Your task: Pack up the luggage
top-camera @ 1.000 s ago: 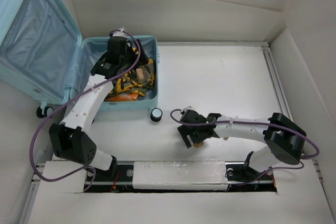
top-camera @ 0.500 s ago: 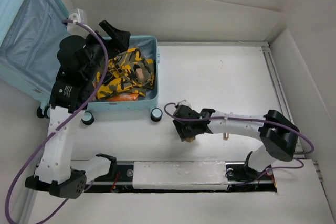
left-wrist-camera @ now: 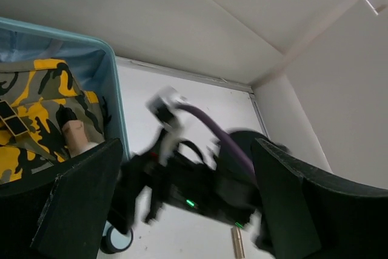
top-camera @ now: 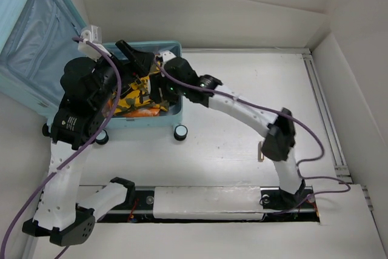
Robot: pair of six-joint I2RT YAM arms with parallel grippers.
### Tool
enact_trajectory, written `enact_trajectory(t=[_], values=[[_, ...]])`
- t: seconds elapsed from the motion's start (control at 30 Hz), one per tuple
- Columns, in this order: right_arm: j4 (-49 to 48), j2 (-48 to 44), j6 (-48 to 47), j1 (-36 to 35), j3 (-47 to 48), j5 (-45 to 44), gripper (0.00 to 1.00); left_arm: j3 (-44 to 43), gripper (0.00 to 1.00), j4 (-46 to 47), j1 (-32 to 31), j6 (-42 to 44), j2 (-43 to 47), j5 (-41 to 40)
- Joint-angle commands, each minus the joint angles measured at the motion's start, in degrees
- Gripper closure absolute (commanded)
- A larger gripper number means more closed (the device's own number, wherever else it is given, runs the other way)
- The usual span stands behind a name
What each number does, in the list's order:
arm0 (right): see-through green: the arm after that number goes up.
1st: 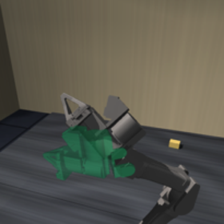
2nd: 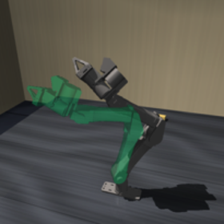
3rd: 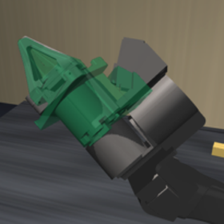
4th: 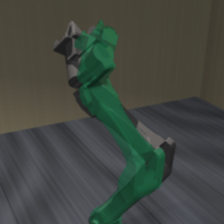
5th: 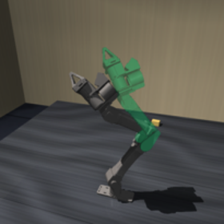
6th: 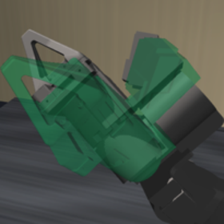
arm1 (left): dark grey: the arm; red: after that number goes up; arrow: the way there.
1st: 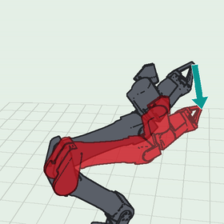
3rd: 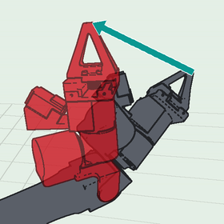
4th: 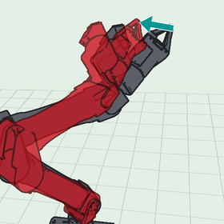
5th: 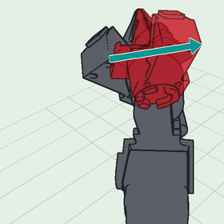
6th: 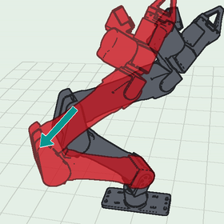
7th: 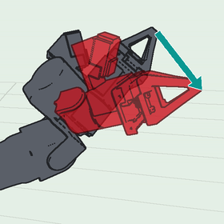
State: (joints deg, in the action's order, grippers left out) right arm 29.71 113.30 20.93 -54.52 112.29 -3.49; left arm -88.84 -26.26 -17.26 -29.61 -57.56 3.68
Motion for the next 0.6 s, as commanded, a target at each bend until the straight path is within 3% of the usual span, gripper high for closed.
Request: enact_trajectory(t=[0.0, 0.03, 0.1, 0.13, 0.2, 0.27, 0.4, 0.57], values=[[-4.2, 12.0, 0.2, 3.3, 11.4, 9.2, 0.4, 0.9, 0.16, 0.2, -2.9, 0.2, 2.5, -0.1], [-5.1, 15.2, 1.6, 3.8, 20.1, 10.2, 0.36, 0.9, 0.16, -0.4, -3.7, 0.2, 2.5, -0.8], [-7.9, 23.6, 6.4, 5.5, 28.7, 11.7, 0.27, 1.6, 0.16, -1.1, -5.3, -0.3, 3.1, -1.3], [-8.8, 25.6, 8.1, 6.1, 35.0, 12.4, 0.19, 2.2, 0.17, -1.8, -5.3, -0.3, 3.1, -1.3], [-13.1, 27.0, 13.0, 7.6, 36.7, 14.1, 0.11, 2.2, 0.18, -2.4, -6.7, -0.3, 3.6, -3.1], [-15.6, 24.1, 13.5, 9.3, 31.6, 13.3, 0.07, 2.2, 0.18, -2.4, -7.3, 1.6, 3.6, -3.7], [-16.5, 9.6, 10.9, 12.7, 17.7, 11.4, 0.06, 2.2, 0.19, -0.6, -7.3, 3.0, 3.0, -2.9], [-9.2, -7.5, 2.8, 15.6, 0.2, 2.9, 0.12, 7.6, 0.19, 4.4, -7.3, 3.6, -2.9, 9.3]])
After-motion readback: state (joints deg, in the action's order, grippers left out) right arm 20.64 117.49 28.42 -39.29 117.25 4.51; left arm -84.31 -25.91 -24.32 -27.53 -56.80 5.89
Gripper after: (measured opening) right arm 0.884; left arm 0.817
